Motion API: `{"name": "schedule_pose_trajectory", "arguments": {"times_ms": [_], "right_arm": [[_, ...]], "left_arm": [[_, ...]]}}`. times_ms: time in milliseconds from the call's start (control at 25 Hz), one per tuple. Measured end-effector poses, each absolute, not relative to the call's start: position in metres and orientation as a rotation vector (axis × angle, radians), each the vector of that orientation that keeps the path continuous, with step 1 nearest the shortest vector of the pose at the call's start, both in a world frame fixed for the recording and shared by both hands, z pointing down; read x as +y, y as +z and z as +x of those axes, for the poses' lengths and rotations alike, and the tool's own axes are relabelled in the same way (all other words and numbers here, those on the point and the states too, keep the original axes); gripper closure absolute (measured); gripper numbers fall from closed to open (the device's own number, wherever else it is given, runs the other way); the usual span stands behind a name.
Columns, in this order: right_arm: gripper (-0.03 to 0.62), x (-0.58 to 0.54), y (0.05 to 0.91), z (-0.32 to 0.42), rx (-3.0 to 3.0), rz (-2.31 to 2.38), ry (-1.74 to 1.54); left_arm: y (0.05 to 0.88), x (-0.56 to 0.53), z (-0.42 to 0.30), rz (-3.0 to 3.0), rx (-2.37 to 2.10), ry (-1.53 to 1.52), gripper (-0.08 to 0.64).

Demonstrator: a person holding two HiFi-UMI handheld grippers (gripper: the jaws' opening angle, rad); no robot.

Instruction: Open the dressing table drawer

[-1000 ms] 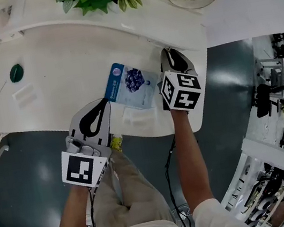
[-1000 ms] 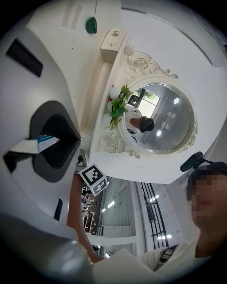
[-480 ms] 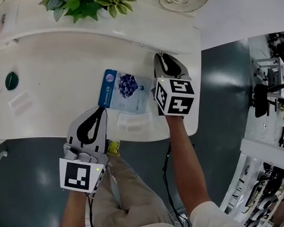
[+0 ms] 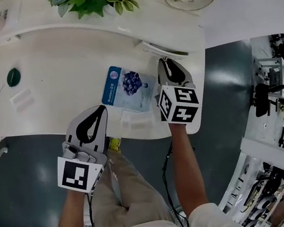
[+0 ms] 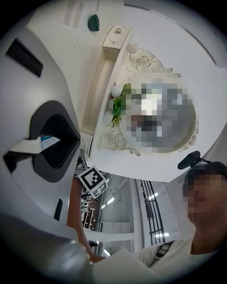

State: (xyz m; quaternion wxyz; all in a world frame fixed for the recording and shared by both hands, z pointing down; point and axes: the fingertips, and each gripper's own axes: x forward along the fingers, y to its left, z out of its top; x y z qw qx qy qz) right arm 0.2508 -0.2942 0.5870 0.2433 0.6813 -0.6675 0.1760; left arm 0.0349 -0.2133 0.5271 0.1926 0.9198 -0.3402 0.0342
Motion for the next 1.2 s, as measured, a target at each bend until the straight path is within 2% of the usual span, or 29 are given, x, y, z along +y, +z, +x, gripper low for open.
{"name": "schedule_pose_trajectory", "arguments": {"times_ms": [1200], "right_arm": [[0.503,-0.286,0.585,0.248,-1.842,1.852,0.53]], "left_arm": [[0.531,-0.203,0.027,2.566,-0.992,0.15,0.552]]}}
